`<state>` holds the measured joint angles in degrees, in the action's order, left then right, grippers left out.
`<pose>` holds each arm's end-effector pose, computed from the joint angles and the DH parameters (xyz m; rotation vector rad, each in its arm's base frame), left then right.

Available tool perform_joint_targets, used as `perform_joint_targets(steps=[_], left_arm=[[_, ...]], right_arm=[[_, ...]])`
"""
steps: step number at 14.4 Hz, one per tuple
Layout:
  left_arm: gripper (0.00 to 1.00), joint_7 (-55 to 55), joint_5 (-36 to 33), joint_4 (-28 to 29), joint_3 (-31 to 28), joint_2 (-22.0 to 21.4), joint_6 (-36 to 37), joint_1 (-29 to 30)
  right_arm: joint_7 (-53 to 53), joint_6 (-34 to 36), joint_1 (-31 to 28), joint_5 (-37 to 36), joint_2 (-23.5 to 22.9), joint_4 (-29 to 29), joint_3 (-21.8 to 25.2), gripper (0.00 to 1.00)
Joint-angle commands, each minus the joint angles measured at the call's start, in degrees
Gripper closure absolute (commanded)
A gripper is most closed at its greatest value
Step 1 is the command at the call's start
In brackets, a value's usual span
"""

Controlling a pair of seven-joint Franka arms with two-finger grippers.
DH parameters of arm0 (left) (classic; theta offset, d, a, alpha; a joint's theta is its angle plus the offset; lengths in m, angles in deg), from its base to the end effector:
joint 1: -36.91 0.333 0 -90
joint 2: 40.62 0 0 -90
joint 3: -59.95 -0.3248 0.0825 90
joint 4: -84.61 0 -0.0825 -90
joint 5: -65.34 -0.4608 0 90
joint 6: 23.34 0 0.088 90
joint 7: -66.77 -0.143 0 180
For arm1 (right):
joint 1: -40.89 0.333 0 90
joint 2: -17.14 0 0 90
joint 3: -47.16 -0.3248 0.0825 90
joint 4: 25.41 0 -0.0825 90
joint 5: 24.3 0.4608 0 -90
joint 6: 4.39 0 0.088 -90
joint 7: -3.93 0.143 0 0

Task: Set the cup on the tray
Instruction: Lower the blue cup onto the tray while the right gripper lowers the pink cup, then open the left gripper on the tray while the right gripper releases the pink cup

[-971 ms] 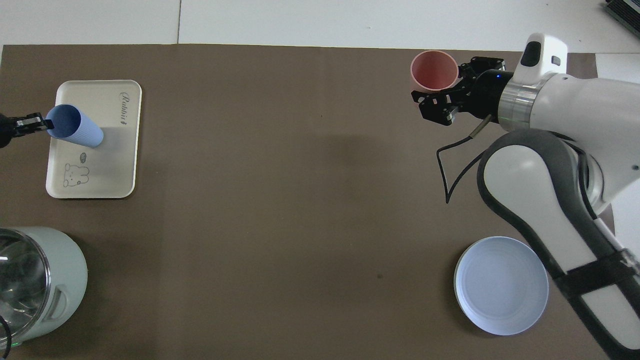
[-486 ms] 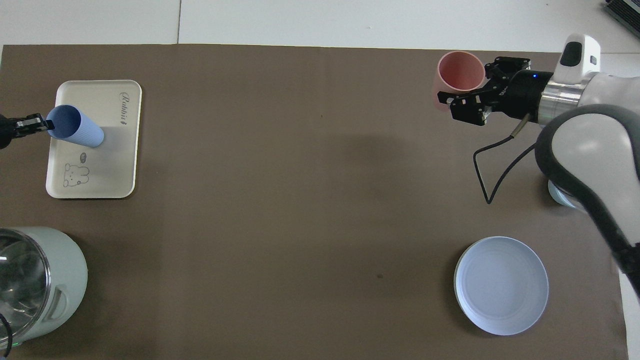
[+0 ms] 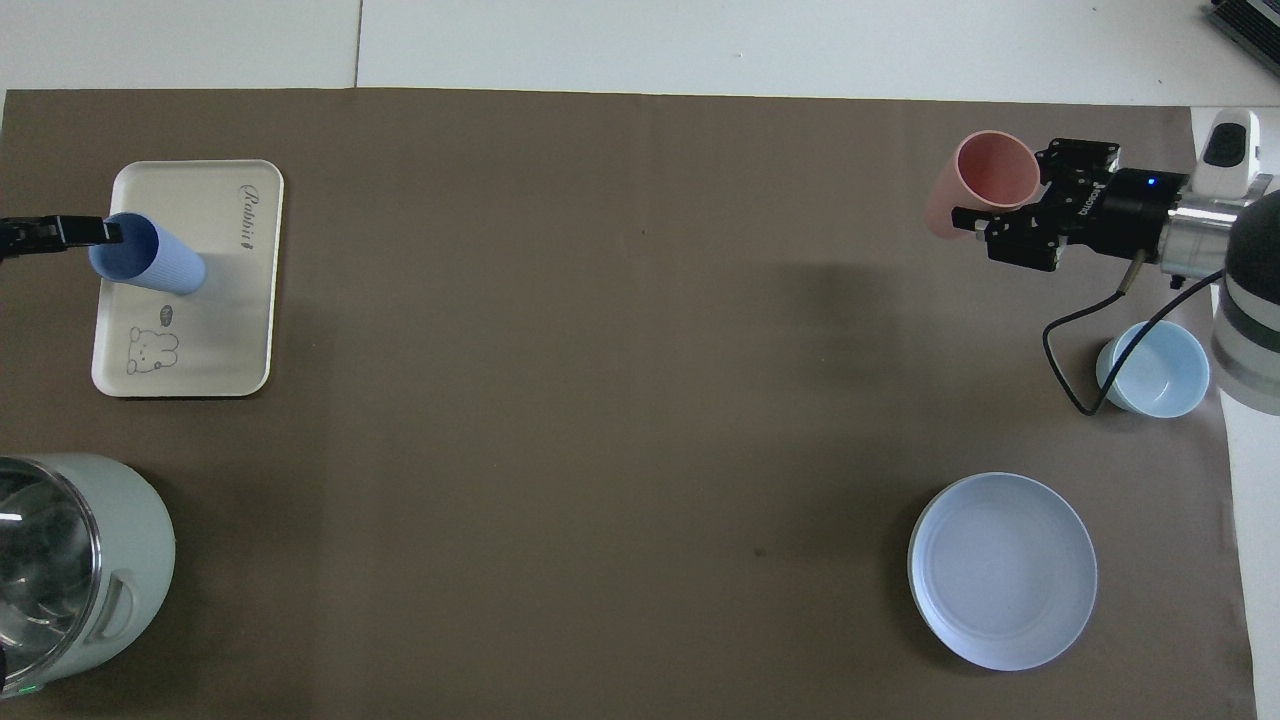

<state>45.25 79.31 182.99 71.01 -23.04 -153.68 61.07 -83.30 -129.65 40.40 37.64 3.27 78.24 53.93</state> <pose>0.7297 0.1664 0.3796 2.9302 0.0059 0.4720 0.7291 -0.0301 0.3895 -2.2685 -0.9571 -0.9710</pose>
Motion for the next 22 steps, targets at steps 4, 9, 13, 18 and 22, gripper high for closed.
perform_joint_targets(steps=[4, 9, 13, 18, 22], left_arm=[[0.25, 11.0, -12.3, -12.1, -0.4, -1.6, 21.9, -5.5], [0.13, 24.1, -15.0, -12.2, -0.4, -8.1, 34.5, -13.9], [0.06, 25.4, -15.0, -11.0, -0.7, -14.9, 42.0, -16.4], [0.06, 28.2, -14.9, -11.3, -11.8, -18.5, 47.6, -31.4], [0.00, 27.9, -14.9, -12.1, -12.6, -19.7, 50.6, -32.5]], right_arm=[[-6.7, 2.8, -0.5, 4.4, -3.6, -2.8, 1.3, 1.00], [-12.1, 5.7, -0.7, 7.8, -8.8, -3.6, 4.7, 1.00], [-17.4, 9.7, -0.9, 12.2, -14.8, -7.3, 6.6, 1.00], [-26.6, 10.1, -1.1, 15.1, -17.2, -7.3, 8.1, 1.00], [-30.4, 9.9, -1.0, 15.7, -17.2, -7.2, 8.2, 1.00]])
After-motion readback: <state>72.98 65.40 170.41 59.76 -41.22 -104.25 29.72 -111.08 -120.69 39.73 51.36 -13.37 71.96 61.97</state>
